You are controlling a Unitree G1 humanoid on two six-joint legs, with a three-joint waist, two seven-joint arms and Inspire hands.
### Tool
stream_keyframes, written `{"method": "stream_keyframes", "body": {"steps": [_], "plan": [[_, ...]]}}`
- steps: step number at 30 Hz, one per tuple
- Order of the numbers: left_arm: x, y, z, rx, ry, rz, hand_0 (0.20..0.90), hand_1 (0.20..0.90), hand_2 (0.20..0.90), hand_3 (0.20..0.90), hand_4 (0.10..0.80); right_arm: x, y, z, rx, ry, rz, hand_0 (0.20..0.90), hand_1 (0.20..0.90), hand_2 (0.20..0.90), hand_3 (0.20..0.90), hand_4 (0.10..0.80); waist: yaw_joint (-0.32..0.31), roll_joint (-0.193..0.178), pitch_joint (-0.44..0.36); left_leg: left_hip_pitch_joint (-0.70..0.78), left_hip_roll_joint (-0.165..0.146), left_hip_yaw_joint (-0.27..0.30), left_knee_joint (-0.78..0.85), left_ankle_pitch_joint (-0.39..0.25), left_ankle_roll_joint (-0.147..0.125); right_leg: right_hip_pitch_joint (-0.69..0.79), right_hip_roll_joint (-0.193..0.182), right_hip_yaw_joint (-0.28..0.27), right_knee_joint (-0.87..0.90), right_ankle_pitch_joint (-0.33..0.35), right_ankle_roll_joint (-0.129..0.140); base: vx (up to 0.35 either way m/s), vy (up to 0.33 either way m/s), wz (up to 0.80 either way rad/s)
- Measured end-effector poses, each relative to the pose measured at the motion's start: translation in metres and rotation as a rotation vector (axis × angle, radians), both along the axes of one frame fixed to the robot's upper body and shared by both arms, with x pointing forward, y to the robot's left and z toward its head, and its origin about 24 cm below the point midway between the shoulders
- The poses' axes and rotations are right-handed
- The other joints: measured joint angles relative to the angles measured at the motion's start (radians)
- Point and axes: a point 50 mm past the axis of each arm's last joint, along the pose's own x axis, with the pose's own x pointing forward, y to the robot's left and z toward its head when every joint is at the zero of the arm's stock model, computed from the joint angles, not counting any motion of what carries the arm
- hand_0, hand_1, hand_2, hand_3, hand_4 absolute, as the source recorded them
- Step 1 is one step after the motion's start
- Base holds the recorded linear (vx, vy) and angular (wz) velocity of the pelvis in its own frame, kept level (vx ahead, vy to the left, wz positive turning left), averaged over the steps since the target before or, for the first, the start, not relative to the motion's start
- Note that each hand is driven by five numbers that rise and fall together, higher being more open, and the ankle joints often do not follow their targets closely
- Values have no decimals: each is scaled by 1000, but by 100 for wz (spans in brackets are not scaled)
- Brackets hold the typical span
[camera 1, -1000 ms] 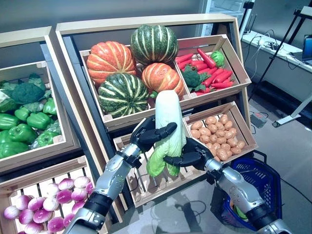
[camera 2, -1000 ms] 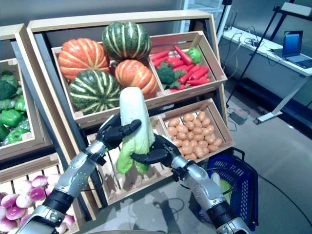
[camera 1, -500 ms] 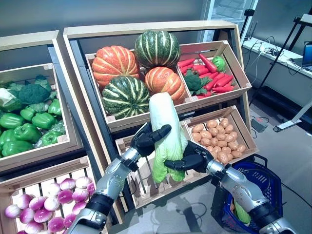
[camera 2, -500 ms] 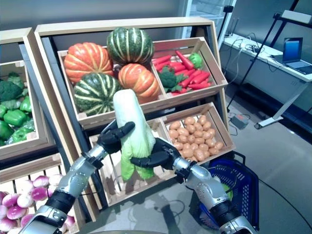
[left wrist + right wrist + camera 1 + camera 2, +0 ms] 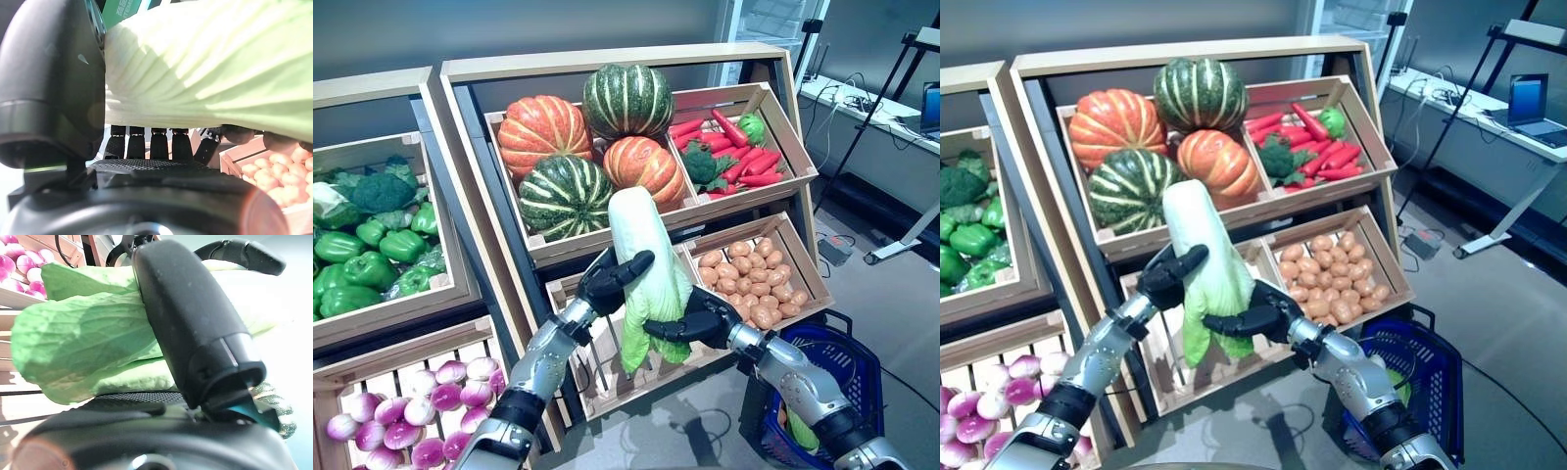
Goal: Put vegetables into the basket
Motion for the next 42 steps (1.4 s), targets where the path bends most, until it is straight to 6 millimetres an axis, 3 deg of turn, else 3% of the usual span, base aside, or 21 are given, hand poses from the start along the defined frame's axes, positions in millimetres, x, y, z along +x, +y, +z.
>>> {"method": "stream_keyframes", "body": {"steps": [1, 2, 3, 4, 15, 30, 42], "plan": [[0, 0, 0, 0, 0, 0, 396, 396, 396, 396, 464, 0, 0, 0, 0, 0, 0, 300, 300, 300, 300, 400, 0, 0, 0, 0, 0, 0, 0, 0, 0, 0, 0, 0, 0, 0, 0, 0, 0, 0], [0, 0, 0, 0, 0, 0, 559, 559, 559, 559, 573, 0, 0, 0, -1, 0, -1, 300, 300, 300, 300, 400, 0, 0, 0, 0, 0, 1, 0, 0, 0, 0, 0, 1, 0, 0, 0, 0, 0, 0], [0, 0, 0, 1, 0, 0, 634, 634, 634, 634, 623, 0, 0, 0, -1, 0, -1, 300, 300, 300, 300, 400, 0, 0, 0, 0, 0, 1, 0, 0, 0, 0, 0, 1, 0, 0, 0, 0, 0, 0], [0, 0, 0, 2, 0, -3, 900, 900, 900, 900, 800, 0, 0, 0, -1, 0, -1, 300, 300, 300, 300, 400, 0, 0, 0, 0, 0, 1, 0, 0, 0, 0, 0, 1, 0, 0, 0, 0, 0, 0], [-8, -10, -7, 23, 27, -128, 900, 900, 900, 900, 800, 4, -13, -4, -41, 23, -61, 300, 300, 300, 300, 400, -3, 0, 0, -1, 2, 15, 0, 0, 0, -9, 3, 19, 0, 4, -1, 0, -7, -3], [-13, -12, -11, 38, 30, -90, 900, 900, 900, 900, 800, 3, -13, -8, -44, 43, -81, 300, 300, 300, 300, 400, -2, 0, 0, -3, 4, 26, -1, 0, 0, -15, 4, 28, 0, 8, -1, -1, -5, -1], [-26, -19, -28, -128, 133, 29, 900, 900, 900, 900, 800, -3, -10, -20, -3, 95, -119, 300, 300, 300, 300, 400, -3, -7, 4, -20, 7, 31, -1, 0, 0, -34, 5, 37, -4, 9, -2, 5, -36, -2]]}}
